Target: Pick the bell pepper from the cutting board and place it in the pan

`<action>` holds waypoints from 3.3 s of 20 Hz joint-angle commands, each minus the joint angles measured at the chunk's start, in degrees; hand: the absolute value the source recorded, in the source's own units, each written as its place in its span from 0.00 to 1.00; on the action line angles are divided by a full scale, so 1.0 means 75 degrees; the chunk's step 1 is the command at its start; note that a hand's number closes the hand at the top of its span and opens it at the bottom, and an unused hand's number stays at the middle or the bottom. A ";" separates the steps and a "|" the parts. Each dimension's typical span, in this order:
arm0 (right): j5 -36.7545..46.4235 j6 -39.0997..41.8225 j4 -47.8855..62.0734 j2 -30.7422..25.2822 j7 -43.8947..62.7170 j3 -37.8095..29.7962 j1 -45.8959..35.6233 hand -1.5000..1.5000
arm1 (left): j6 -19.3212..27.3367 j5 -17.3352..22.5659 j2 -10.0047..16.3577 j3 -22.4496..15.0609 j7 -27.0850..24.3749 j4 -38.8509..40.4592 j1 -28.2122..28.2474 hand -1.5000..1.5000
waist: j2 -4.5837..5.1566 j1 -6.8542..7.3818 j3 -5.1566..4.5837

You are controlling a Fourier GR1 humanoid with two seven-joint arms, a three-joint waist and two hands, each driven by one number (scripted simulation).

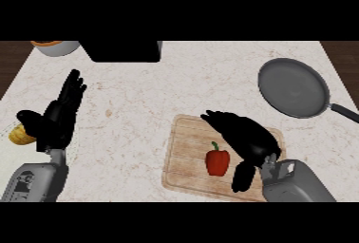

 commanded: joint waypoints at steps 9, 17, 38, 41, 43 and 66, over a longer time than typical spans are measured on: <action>0.1291 0.0594 0.0418 0.0069 -0.0132 0.0190 0.0311 0.00 | -0.0702 0.0185 0.0249 0.0688 -0.0004 0.0257 -0.0212 0.50 | -0.0004 -0.0018 0.0000; 0.1972 0.0429 0.1421 0.0515 -0.0703 0.0259 0.0233 0.00 | -0.0342 -0.0381 -0.0245 0.0484 -0.0108 0.0351 -0.0212 0.50 | 0.0000 -0.0026 -0.0001; 0.3333 -0.0084 0.2414 0.1038 -0.2301 0.0618 0.0559 1.00 | -0.0752 -0.0393 -0.0439 0.0792 -0.0110 0.0536 -0.0320 0.50 | -0.0003 -0.0038 -0.0001; 0.2628 -0.0624 0.3442 0.1918 -0.0621 0.0109 -0.0388 1.00 | -0.0873 -0.0317 -0.0308 0.0859 -0.0216 0.0315 -0.0127 0.50 | 0.0017 0.0080 0.0000; 0.2057 -0.1077 0.3624 0.1931 0.0517 -0.0322 -0.0659 1.00 | -0.0785 -0.0561 -0.0522 0.0443 -0.0092 0.0086 -0.0155 0.50 | 0.0033 0.0213 0.0005; 0.3845 -0.6270 0.3163 0.1630 0.3676 -0.0779 -0.3147 1.00 | -0.0885 -0.0368 -0.0273 0.0906 -0.0067 0.0112 -0.0076 0.50 | -0.0002 0.0009 0.0001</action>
